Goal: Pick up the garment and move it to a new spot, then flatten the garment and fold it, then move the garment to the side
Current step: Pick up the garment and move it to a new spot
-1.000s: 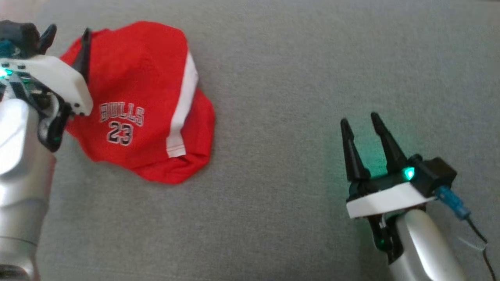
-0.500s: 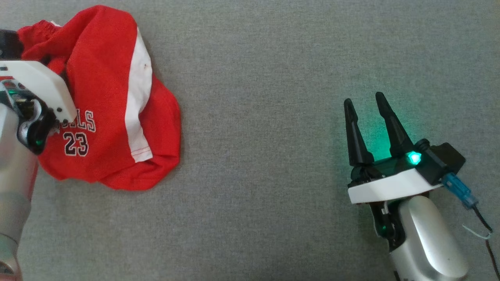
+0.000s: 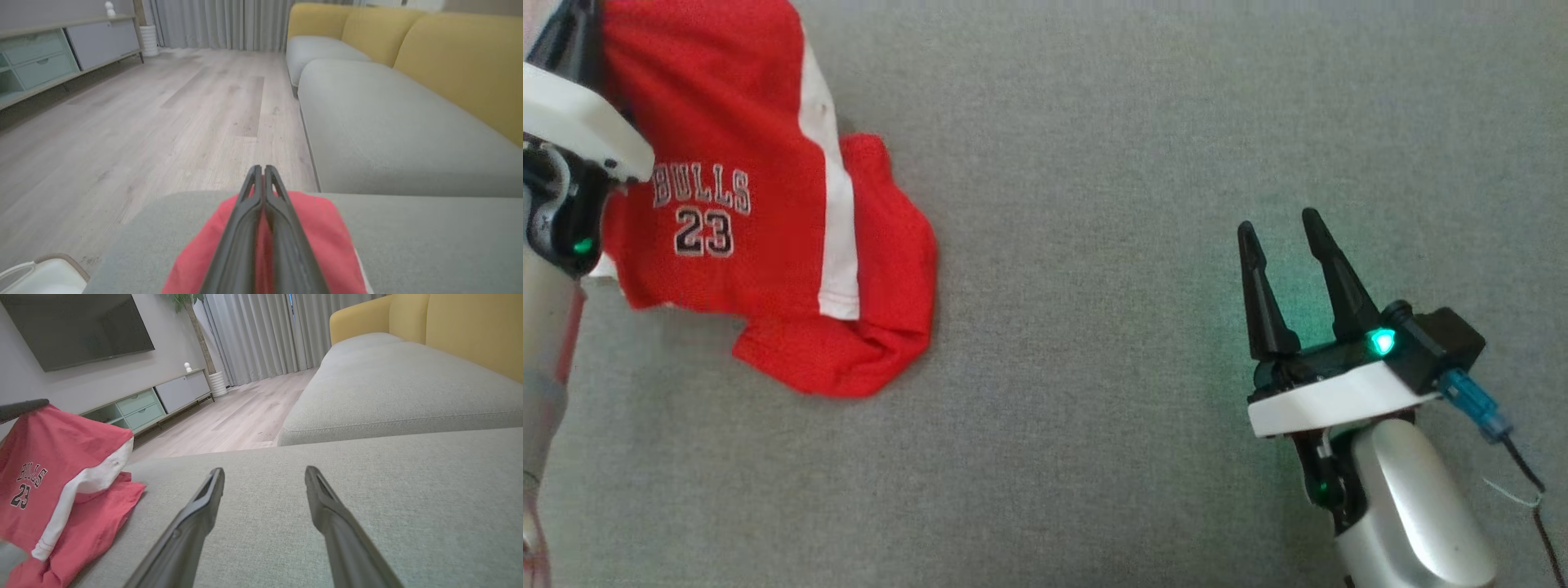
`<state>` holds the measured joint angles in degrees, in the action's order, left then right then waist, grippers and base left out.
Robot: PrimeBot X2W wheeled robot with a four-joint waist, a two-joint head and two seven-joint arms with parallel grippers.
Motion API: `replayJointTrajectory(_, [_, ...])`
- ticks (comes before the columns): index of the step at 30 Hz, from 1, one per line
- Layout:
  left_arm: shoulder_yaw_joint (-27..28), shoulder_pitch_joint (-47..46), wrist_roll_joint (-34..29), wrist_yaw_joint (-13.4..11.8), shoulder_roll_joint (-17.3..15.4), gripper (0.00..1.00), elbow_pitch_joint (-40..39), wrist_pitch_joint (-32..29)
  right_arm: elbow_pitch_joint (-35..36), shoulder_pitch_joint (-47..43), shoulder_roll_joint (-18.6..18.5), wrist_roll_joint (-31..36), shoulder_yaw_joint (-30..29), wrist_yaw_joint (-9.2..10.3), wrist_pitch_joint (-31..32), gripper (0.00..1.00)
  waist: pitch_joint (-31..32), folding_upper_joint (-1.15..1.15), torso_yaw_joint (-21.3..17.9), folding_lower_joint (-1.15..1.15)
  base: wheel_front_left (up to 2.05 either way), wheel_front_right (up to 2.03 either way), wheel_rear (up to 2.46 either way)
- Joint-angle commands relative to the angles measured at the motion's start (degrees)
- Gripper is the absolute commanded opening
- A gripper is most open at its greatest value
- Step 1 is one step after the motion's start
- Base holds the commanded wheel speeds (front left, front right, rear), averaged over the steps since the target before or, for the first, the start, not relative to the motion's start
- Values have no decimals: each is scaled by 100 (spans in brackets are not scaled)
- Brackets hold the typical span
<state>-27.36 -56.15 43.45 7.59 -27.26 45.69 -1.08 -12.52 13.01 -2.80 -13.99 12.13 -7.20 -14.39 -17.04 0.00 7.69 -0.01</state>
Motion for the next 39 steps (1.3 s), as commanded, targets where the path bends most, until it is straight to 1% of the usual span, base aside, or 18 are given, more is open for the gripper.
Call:
replayJointTrajectory(1, [208, -317, 45, -10, -413, 0, -275, 182, 131, -102, -8, -55, 136, -29, -61, 100, 205, 0, 74, 1, 0, 0, 0])
replayJointTrajectory(9, [420, -248, 335, -10, -368, 0, -1011, 621, 75, -236, -8, -161, 135, -29, -61, 100, 554, 0, 87, 1, 0, 0, 0])
replayJointTrajectory(16, [292, 90, 336, -165, -237, 0, -1840, 588, 116, -267, -8, -233, 90, -29, -61, 100, 725, 0, -136, 1, 0, 0, 0])
replayJointTrajectory(19, [238, 230, 487, -225, -51, 0, -2150, 444, 182, -272, -8, -265, 78, -29, -61, 100, 759, 0, -305, 1, 0, 0, 0])
replayJointTrajectory(24, [-31, 378, 515, -370, 293, 0, -2693, 225, 284, -258, -8, -313, 63, -29, -61, 100, 766, 0, -696, 1, 0, 0, 0])
replayJointTrajectory(30, [-502, 544, 487, -477, 752, 0, -3072, -75, 352, -118, -8, -413, 163, -29, -61, 100, 646, 0, -1395, 1, 0, 0, 0])
replayJointTrajectory(34, [-773, 468, 301, -538, 975, 0, -3048, -119, 449, -5, -8, -521, 220, -29, -61, 100, 482, 0, -1861, 1, 0, 0, 0])
replayJointTrajectory(39, [-926, 307, 207, -572, 1303, 0, -2687, -14, 545, 81, -8, -584, 319, -29, -61, 100, 293, 0, -2305, 1, 0, 0, 0])
